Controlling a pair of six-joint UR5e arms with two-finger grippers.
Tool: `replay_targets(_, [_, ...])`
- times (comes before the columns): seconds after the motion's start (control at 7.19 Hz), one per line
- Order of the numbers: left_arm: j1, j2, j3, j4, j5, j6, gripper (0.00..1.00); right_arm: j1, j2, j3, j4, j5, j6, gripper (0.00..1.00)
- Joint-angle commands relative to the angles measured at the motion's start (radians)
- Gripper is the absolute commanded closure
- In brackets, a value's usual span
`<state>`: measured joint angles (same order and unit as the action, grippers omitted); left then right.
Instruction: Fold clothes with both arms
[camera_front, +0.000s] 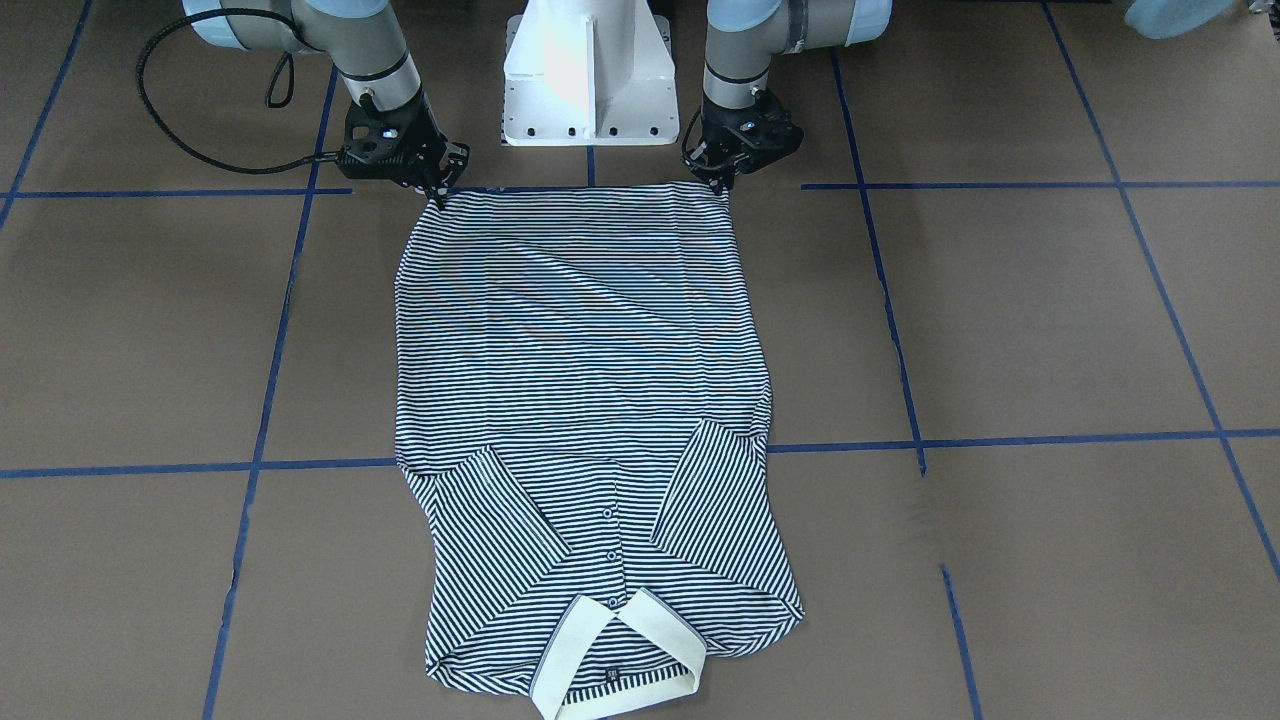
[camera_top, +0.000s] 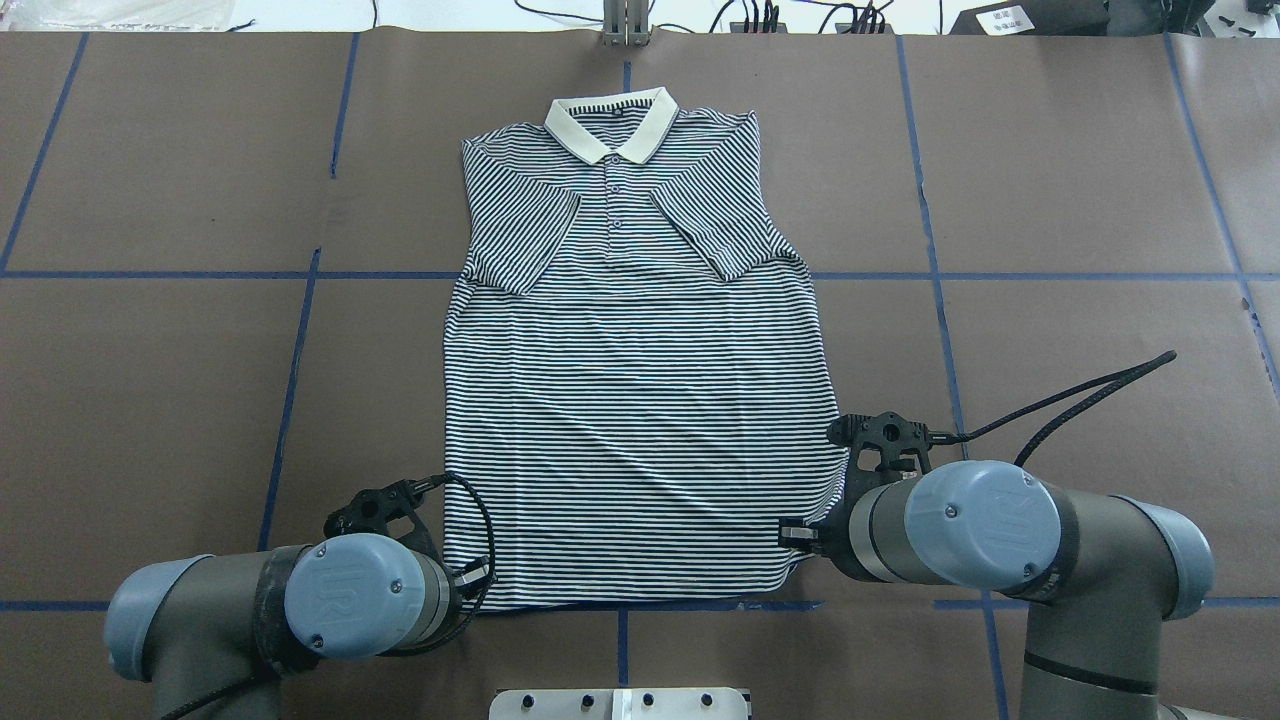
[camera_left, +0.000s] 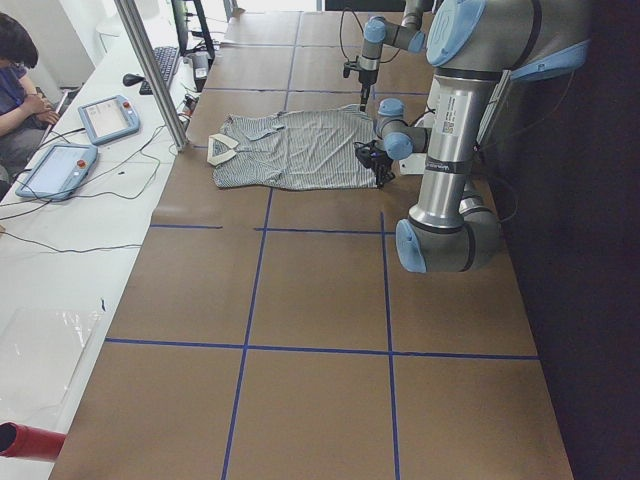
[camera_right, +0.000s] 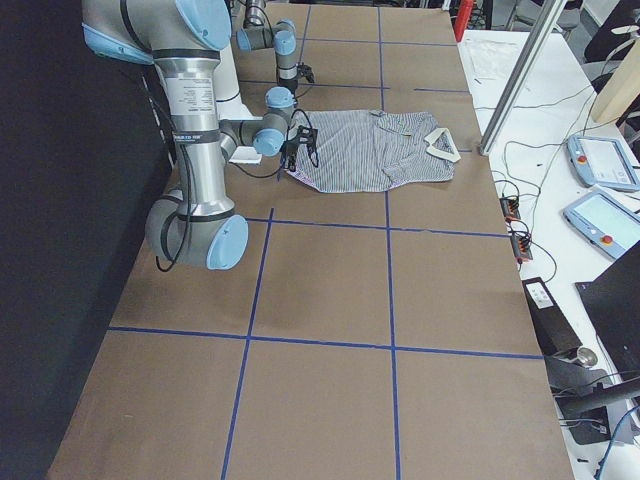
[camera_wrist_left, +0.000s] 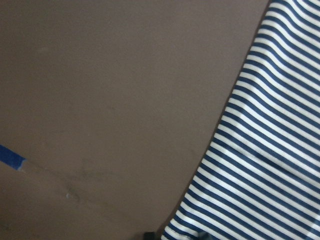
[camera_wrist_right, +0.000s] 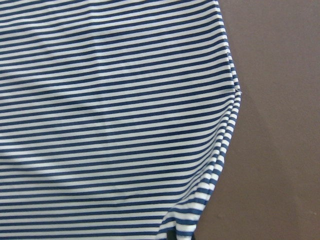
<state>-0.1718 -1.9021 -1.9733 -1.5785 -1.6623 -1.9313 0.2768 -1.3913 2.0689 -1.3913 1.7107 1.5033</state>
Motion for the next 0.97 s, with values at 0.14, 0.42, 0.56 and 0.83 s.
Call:
replay_targets(0.14, [0.0, 0.0, -0.01, 0.0, -0.001, -0.003, 1.0, 0.001, -0.002, 0.0, 0.0, 0.003, 0.0, 1.0])
replay_targets(0.42, [-0.011, 0.017, -0.091, 0.008, -0.005, 0.015, 1.0, 0.004, -0.018, 0.035, -0.002, 0.01, 0.0, 1.0])
replay_targets(0.56, [-0.011, 0.03, -0.138, 0.035, -0.007, 0.024, 1.0, 0.005, -0.038, 0.068, -0.005, 0.013, 0.0, 1.0])
replay_targets(0.83, [0.001, 0.029, -0.2, 0.112, -0.005, 0.021, 1.0, 0.004, -0.101, 0.172, -0.009, 0.108, 0.012, 1.0])
